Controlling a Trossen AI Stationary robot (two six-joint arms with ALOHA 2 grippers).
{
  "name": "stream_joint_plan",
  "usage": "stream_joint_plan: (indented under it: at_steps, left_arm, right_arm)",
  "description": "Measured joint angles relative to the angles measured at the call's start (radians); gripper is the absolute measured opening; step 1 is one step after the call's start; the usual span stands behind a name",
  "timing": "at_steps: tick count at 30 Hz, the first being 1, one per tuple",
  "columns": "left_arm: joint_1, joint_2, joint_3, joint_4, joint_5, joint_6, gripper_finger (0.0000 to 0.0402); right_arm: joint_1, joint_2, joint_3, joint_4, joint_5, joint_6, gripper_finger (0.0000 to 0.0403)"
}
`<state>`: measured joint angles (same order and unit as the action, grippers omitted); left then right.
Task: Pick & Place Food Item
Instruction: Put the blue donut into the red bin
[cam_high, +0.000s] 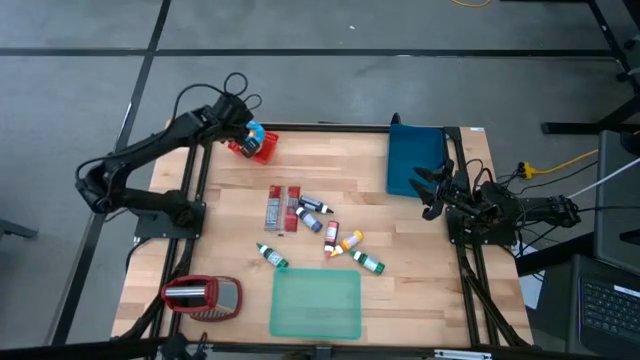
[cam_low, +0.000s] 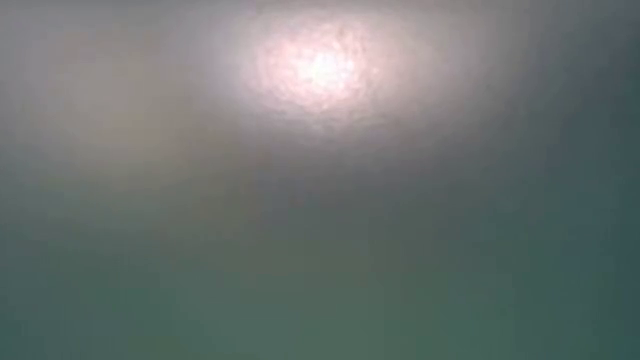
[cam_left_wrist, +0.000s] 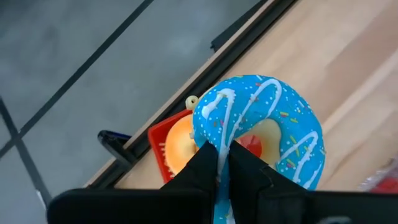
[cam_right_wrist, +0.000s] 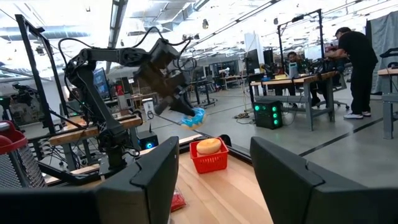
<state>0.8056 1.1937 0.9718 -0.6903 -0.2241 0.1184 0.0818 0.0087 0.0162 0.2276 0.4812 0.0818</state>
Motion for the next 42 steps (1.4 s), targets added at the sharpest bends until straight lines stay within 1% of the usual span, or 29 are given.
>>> stream_joint_plan:
  at_steps: [3,8,11,16,22,32,34,37,42]
  left_arm:
    - [0.035,0.017,0.0,0.001,0.01,0.002,0.0019]
    - [0.1,0.046,0.0,0.014,0.087,0.012,0.0019]
    - [0.127,0.061,0.0,0.035,0.104,0.023,0.0019]
    - [0.168,0.074,0.0,0.045,0.172,0.026,0.0019]
    - [0.21,0.075,0.0,0.044,0.182,0.038,0.002]
    - [0.3,0.074,-0.004,0.049,0.315,0.041,0.002]
    - [0.309,0.074,-0.024,0.075,0.338,0.039,0.002]
    - [0.328,0.074,-0.09,0.14,0.37,0.035,0.002]
    - [0.362,0.075,-0.193,0.248,0.37,0.027,0.002]
  right_arm:
    - [0.0,0.0,0.0,0.0,0.0,0.0,0.0204]
    - [0.0,0.0,0.0,0.0,0.0,0.0,0.0204]
    - [0.0,0.0,0.0,0.0,0.0,0.0,0.0204]
    - [0.0,0.0,0.0,0.0,0.0,0.0,0.0204]
    - [0.0,0.0,0.0,-0.004,0.0,-0.001,0.0204]
    - [0.0,0.0,0.0,-0.005,0.0,-0.001,0.0204]
    - [0.0,0.0,0.0,-0.005,0.0,-0.001,0.0204]
    - [0.0,0.0,0.0,-0.005,0.0,-0.001,0.0204]
    - [0.0,0.0,0.0,-0.005,0.0,-0.001,0.0204]
